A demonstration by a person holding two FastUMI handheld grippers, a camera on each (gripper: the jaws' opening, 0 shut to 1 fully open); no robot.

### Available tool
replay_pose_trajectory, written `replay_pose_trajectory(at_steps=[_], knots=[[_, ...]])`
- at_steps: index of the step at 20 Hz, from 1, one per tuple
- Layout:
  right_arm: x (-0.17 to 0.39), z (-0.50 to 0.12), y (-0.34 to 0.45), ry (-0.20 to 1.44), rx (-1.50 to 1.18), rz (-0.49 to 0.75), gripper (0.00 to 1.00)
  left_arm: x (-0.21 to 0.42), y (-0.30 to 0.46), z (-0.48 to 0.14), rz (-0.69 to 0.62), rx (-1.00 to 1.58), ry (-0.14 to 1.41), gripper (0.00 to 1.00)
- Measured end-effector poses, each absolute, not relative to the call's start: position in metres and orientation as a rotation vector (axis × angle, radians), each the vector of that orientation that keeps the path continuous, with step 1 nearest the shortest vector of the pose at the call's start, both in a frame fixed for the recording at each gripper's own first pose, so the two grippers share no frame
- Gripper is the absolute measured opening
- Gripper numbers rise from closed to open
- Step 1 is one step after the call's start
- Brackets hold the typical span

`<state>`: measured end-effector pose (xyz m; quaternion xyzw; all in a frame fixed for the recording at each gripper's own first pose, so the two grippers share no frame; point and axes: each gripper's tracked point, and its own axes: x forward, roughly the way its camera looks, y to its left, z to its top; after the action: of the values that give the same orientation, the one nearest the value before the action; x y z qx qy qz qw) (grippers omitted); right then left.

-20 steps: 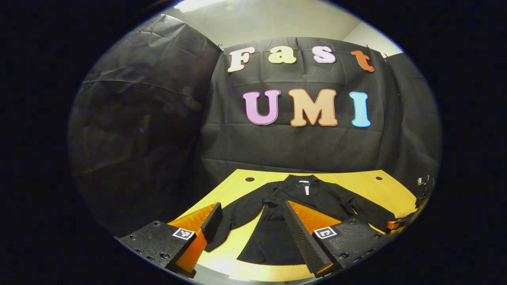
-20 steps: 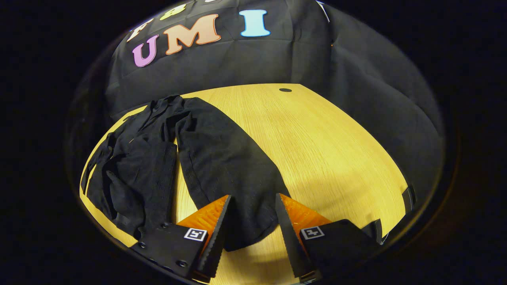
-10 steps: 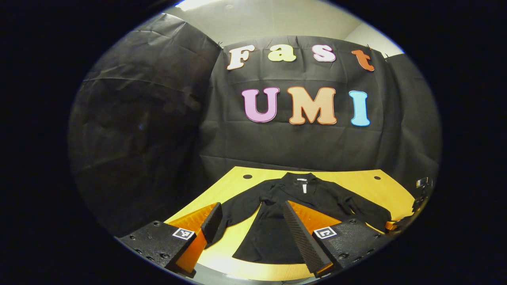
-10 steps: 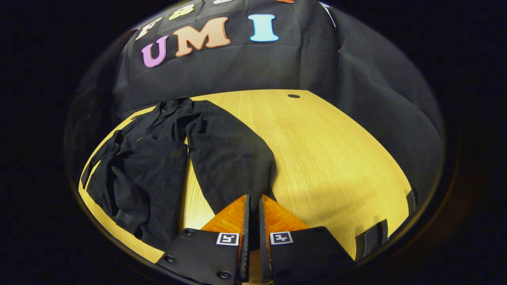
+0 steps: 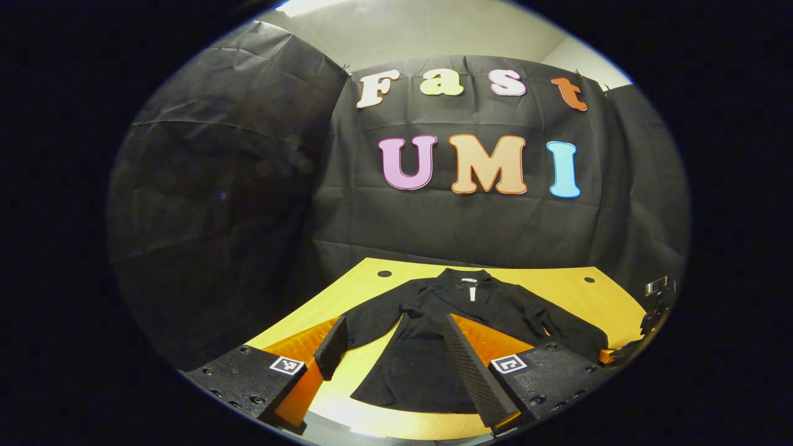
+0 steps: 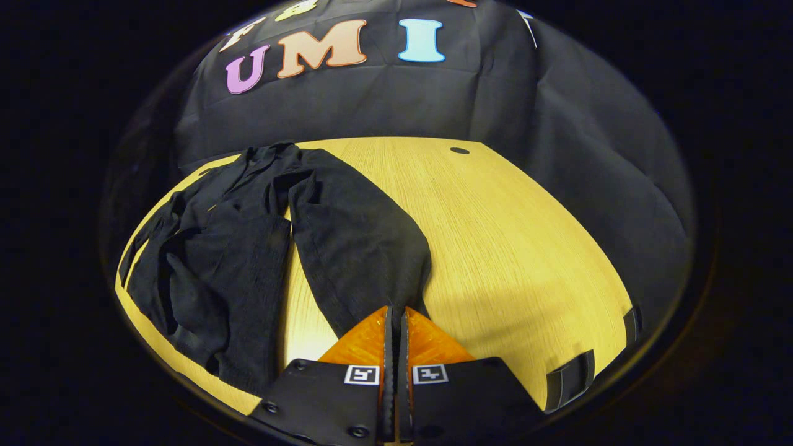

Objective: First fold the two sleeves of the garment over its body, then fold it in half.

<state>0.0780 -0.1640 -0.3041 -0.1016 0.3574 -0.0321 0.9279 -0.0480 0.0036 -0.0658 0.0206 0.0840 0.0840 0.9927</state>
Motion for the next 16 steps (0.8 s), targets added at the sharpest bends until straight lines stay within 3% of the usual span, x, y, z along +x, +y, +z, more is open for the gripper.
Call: replay_pose_trajectory(at_steps=[5,16], knots=[[0.087,-0.296,-0.166,0.806,-0.157,-0.046,0.03,-0.045,0.008,-0.07,0.196,0.016,0.181,0.93],[0.178,-0.181,-0.083,0.643,-0.106,-0.062,0.02,-0.002,0.058,-0.074,0.114,0.056,0.231,0.95]])
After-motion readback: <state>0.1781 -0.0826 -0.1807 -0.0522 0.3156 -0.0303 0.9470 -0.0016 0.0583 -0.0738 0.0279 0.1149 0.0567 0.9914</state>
